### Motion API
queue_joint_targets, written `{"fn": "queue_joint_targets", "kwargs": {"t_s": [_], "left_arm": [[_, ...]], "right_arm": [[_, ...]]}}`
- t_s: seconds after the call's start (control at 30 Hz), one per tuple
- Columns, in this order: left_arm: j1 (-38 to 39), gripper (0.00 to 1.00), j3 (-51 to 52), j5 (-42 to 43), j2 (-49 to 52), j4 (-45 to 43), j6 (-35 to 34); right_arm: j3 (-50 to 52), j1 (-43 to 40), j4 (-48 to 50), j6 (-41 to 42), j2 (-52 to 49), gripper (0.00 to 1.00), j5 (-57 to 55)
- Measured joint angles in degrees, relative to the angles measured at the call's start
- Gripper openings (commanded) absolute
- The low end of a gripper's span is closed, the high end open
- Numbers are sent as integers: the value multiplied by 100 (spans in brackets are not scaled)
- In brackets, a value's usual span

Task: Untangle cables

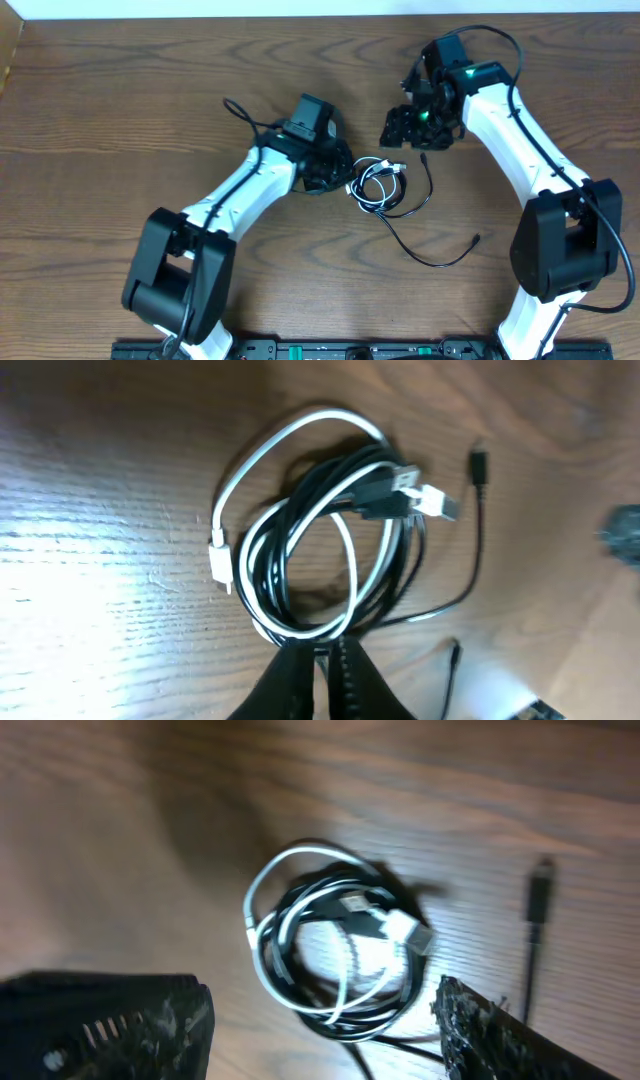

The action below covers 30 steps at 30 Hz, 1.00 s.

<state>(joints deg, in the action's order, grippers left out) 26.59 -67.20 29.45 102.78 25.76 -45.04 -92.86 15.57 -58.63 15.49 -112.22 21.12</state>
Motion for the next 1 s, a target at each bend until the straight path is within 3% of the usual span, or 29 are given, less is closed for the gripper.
{"fn": "queue_joint_targets", "kwargs": {"t_s": [0.07, 0.4, 1.0], "left_arm": [[138, 25, 0, -162, 66, 0, -219], [470, 25, 0, -769, 339, 46, -793], [706, 24, -212, -892, 1102, -439, -1088]], "right_arm": [[0, -52, -11, 50, 0, 67, -105], [0, -125, -164, 87, 0, 67, -321], [0, -125, -247, 79, 0, 69, -424]]}}
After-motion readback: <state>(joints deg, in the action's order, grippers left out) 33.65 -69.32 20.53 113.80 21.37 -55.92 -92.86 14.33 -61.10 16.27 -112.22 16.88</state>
